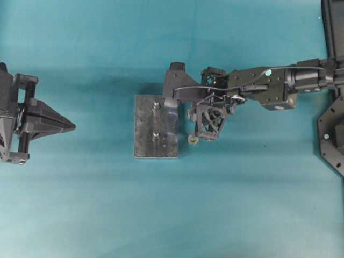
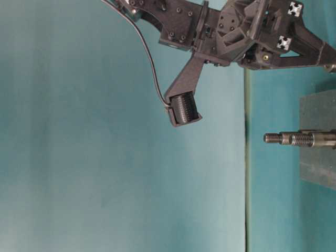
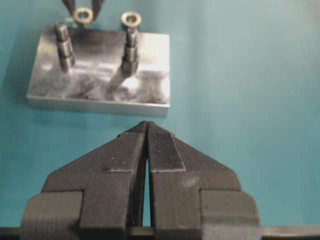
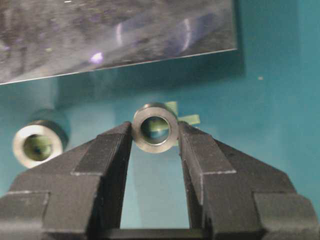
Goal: Insert the washer onto the shaft.
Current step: 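Close the right gripper on the upper washer and lift it, then carry the washer left and lower it onto the upper shaft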
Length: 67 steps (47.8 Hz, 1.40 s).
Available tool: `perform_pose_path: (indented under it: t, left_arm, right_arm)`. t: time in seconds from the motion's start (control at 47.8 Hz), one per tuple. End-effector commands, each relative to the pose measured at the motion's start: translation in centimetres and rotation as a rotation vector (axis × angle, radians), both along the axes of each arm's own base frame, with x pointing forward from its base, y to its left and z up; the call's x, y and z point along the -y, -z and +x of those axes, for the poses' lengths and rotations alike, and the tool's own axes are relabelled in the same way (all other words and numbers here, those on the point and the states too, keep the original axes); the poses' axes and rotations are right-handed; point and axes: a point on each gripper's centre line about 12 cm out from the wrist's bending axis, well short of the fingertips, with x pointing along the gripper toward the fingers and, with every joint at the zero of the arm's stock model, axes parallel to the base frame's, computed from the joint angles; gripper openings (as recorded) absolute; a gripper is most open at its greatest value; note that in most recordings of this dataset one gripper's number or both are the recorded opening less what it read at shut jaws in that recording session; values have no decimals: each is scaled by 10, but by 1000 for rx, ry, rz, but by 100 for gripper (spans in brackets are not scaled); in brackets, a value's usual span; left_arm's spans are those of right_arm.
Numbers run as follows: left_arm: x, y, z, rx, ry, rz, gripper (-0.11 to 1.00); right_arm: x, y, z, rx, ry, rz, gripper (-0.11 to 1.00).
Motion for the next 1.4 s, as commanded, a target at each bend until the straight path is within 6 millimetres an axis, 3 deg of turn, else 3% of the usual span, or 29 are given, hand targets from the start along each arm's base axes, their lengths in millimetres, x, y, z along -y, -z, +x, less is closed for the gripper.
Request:
perform_pose_path:
  t: [0.0,0.167,0.857,1.38]
  left_arm:
    - [0,-6,1,26,2,-1,0]
    - [0,-8,-1,37,2,-2,0]
    - [0,-12,-2,52,2,-1,0]
    - [0,-10,-3,48,2,-2,0]
  right_arm:
    - [-4,-11,7,35,-14,-5,34]
    - [-3,-18,9,47,-9,-5,34]
    - [1,-100,53,96,-64,-82,34]
    - [2,-106,74,126,-83,-104,34]
